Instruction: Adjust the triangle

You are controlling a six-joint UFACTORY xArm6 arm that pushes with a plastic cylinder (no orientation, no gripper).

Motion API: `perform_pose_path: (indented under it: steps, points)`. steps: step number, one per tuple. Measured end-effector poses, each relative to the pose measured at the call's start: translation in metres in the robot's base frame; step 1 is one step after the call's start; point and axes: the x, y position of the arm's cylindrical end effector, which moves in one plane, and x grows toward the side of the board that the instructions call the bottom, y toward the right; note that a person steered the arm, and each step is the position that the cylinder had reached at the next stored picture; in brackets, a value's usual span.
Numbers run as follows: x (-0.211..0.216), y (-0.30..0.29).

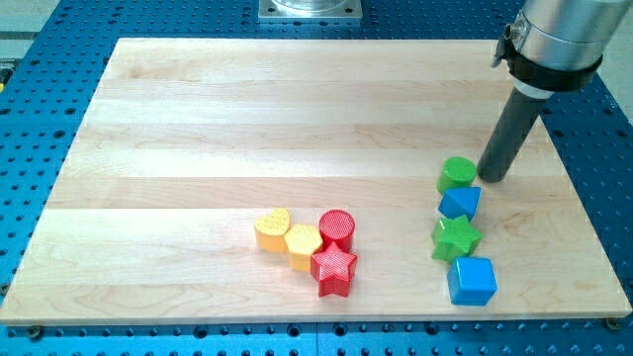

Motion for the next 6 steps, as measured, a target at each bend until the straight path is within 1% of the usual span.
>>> perform_pose_path:
  steps: [4, 5, 6]
  points:
    - [-0.001, 0.006]
    - [0.039, 0.032]
    - [0.056, 0.011]
